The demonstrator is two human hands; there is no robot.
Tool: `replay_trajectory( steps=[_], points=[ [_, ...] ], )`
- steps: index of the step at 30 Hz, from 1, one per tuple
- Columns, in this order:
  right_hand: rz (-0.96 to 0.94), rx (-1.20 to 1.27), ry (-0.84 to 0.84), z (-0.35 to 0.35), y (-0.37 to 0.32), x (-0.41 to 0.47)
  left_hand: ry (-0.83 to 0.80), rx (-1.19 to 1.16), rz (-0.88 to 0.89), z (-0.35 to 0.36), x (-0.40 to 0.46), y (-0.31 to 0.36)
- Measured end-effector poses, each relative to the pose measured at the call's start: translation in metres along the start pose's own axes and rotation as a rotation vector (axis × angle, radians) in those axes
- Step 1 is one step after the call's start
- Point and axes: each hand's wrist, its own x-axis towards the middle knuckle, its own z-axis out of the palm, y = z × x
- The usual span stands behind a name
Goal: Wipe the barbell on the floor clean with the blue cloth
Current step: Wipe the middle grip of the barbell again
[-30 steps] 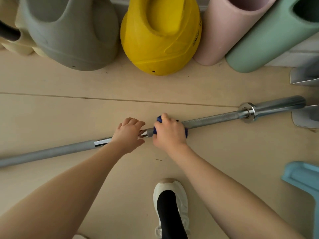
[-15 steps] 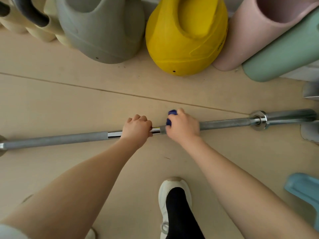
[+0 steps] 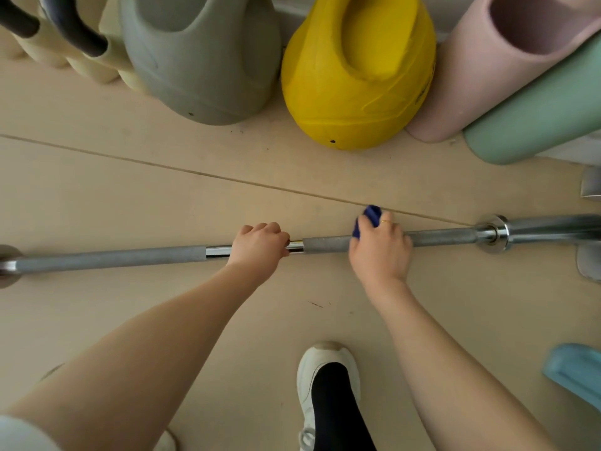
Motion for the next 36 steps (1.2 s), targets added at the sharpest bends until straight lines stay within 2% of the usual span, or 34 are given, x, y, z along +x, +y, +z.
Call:
replay_trajectory(
  steps=[2, 4, 6, 8, 10, 13, 14, 17, 20, 23, 27, 28, 33, 36],
  points=[
    [-0.017, -0.021, 0.037, 0.004, -0.005, -0.006, 0.012, -0.01, -0.016, -0.002, 0.001, 0.001],
    [-0.15, -0.036, 0.085, 0.009, -0.026, -0.019, 0.029, -0.014, -0.042, -0.001, 0.004, 0.001],
    [-0.285, -0.012, 0.07, 0.014, -0.043, -0.029, 0.06, 0.011, -0.054, -0.004, 0.006, 0.002],
    [-0.338, 0.038, 0.038, 0.014, -0.04, -0.024, 0.12, 0.053, -0.028, -0.004, 0.008, 0.002],
    [-0.267, 0.096, 0.05, 0.01, -0.023, -0.011, 0.155, 0.031, -0.009, -0.009, 0.008, 0.003],
    [-0.023, 0.161, 0.085, 0.009, -0.002, 0.006, 0.233, 0.089, 0.042, -0.011, 0.009, 0.003],
    [-0.003, 0.139, 0.118, 0.012, -0.005, 0.007, 0.263, 0.109, 0.06, -0.01, 0.009, 0.002],
    [-0.274, -0.035, 0.234, 0.022, -0.039, -0.005, 0.126, 0.044, 0.024, -0.008, 0.011, 0.006],
    [-0.457, -0.049, 0.249, 0.023, -0.056, -0.003, 0.11, 0.106, -0.014, -0.008, 0.017, 0.005],
    [-0.389, -0.008, 0.26, 0.012, -0.03, 0.012, 0.108, 0.091, -0.048, -0.012, 0.022, 0.005],
    [-0.032, 0.21, 0.191, 0.005, 0.004, 0.026, 0.059, 0.066, -0.07, -0.017, 0.029, 0.005],
    [-0.021, 0.207, 0.198, 0.005, -0.002, 0.025, 0.046, 0.07, -0.068, -0.018, 0.031, 0.006],
    [-0.242, 0.098, 0.16, 0.012, -0.052, 0.01, 0.046, 0.114, -0.078, -0.02, 0.033, 0.009],
    [-0.273, 0.041, 0.161, 0.013, -0.037, 0.014, 0.077, 0.124, -0.08, -0.02, 0.033, 0.009]
  ],
)
